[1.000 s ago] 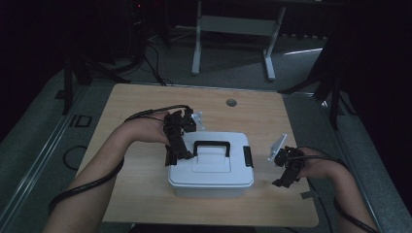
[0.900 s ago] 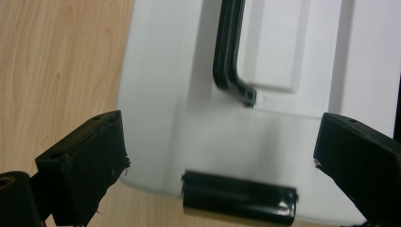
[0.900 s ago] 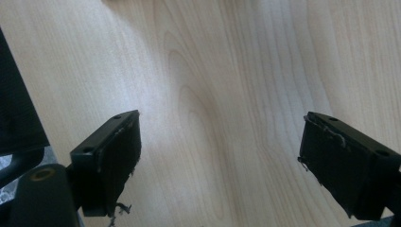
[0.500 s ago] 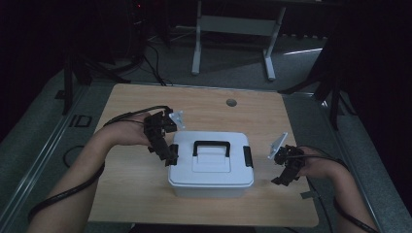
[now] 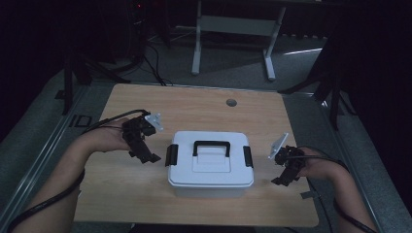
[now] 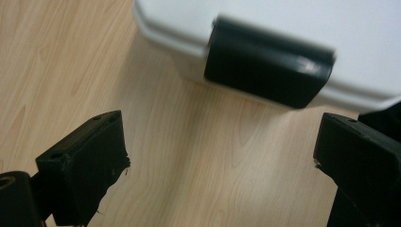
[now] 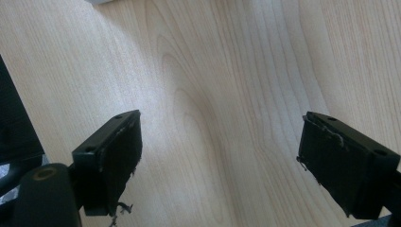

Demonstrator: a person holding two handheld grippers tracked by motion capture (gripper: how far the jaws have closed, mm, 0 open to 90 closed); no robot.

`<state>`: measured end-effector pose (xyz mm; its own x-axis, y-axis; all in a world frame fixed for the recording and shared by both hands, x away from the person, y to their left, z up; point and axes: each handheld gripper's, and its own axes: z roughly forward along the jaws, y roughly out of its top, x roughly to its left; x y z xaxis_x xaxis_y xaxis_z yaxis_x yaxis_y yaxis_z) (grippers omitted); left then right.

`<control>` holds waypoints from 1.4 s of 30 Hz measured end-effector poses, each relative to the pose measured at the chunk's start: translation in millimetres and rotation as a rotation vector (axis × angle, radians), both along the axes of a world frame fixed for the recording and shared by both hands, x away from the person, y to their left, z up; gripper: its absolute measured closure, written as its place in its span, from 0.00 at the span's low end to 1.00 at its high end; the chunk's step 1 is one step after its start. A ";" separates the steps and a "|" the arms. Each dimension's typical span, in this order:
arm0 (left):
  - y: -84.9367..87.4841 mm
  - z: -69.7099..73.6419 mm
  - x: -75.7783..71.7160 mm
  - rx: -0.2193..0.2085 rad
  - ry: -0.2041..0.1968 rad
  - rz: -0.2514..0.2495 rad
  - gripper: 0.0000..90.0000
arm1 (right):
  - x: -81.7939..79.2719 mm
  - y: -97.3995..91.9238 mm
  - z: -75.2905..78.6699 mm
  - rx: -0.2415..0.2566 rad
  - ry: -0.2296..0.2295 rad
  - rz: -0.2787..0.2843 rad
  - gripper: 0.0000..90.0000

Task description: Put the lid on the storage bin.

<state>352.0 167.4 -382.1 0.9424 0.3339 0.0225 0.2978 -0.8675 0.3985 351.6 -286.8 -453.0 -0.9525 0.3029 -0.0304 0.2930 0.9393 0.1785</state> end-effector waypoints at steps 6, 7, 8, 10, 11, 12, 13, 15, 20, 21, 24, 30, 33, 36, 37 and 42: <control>23.5 -13.0 -4.4 -0.010 0.023 0.042 0.03 | -0.2 -1.7 -1.0 0.002 0.000 -0.005 0.16; 25.9 -15.1 -5.2 -0.011 0.020 0.044 0.03 | -0.4 -1.8 -1.0 0.006 -0.001 -0.004 0.15; 25.9 -15.1 -5.2 -0.011 0.020 0.044 0.03 | -0.4 -1.8 -1.0 0.006 -0.001 -0.004 0.15; 32.4 -21.8 -7.2 -0.017 0.028 0.058 0.03 | -1.0 -2.6 -1.9 0.007 0.009 -0.007 0.16; 34.1 -23.2 -7.5 -0.020 0.031 0.058 0.03 | -1.5 -2.7 -2.7 0.003 0.009 -0.006 0.16; 36.9 -25.2 -8.2 -0.024 0.042 0.064 0.03 | -1.7 -2.8 -3.3 -0.002 0.009 -0.006 0.16; 38.8 -26.7 -8.5 -0.028 0.042 0.066 0.03 | -1.7 -3.3 -3.9 -0.003 0.010 -0.010 0.16; 41.9 -29.2 -9.0 -0.034 0.052 0.073 0.03 | -1.9 -3.7 -4.0 -0.001 0.011 -0.009 0.15; 50.3 -41.4 -10.9 -0.039 0.062 0.087 0.03 | -2.8 -6.5 -6.2 0.015 0.004 -0.012 0.15; 51.6 -43.5 -11.5 -0.035 0.065 0.090 0.03 | -2.8 -6.8 -6.7 0.016 0.005 -0.011 0.15; 55.6 -47.5 -13.0 -0.038 0.074 0.094 0.03 | -3.6 -7.5 -8.7 0.020 -0.001 -0.015 0.15; 60.7 -57.2 -17.8 -0.047 0.078 0.096 0.03 | -4.3 -8.2 -11.9 0.038 -0.014 -0.020 0.15; 67.0 -63.7 -18.7 -0.067 0.087 0.108 0.03 | -4.6 -8.5 -13.6 0.045 -0.024 -0.021 0.15; 73.5 -71.9 -19.5 -0.072 0.103 0.123 0.03 | -4.7 -9.7 -15.3 0.054 -0.033 -0.021 0.15; 75.1 -74.4 -20.2 -0.063 0.105 0.126 0.03 | -4.7 -10.3 -15.9 0.055 -0.036 -0.022 0.15; 83.2 -85.7 -23.8 -0.072 0.118 0.145 0.03 | -5.0 -14.3 -18.6 0.091 -0.042 -0.048 0.15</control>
<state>328.2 250.5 -467.8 0.8790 0.4630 -0.1141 0.4658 -0.7827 0.4127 346.6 -301.1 -471.6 -0.9354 0.3512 -0.0405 0.3274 0.9039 0.2753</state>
